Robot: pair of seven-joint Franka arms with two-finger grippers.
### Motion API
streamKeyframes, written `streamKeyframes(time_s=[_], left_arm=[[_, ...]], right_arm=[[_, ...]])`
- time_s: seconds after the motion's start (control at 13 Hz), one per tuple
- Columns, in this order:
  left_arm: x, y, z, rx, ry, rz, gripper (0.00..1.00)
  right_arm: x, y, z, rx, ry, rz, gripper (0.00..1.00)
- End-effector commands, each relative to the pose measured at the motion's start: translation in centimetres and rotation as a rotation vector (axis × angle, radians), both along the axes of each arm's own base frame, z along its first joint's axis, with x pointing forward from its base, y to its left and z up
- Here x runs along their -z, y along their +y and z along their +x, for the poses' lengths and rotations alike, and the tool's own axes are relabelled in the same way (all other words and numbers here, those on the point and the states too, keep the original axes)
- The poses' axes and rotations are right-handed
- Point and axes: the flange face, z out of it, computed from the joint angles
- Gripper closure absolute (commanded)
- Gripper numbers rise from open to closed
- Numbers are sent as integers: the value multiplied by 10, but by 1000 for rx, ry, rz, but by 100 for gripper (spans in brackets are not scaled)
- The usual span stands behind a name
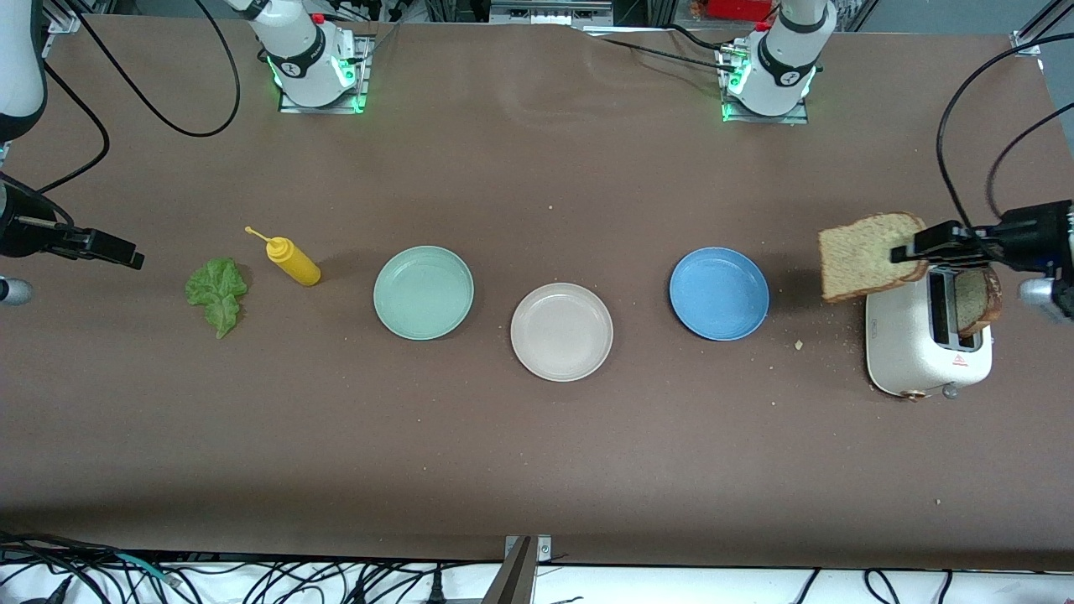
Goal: Make sandwich in beige plate with both arms
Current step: 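Carry the bread slice with the left gripper onto the beige plate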
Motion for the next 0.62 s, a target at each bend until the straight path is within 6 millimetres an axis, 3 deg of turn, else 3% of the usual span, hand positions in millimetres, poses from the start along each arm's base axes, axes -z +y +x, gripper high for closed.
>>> streamKeyframes(time_s=[0.0,0.31,0.54], left_arm=[[40,-37,14,45,86,-156,100],[101,-139,29,121,194,-375,100],[131,-216,37,114,174,-382,100]], right_arm=[[-5,-3,2,-1,-8,16,0],[-5,-3,2,-9,-8,15,0],[-5,-4,2,-7,-9,17,0]])
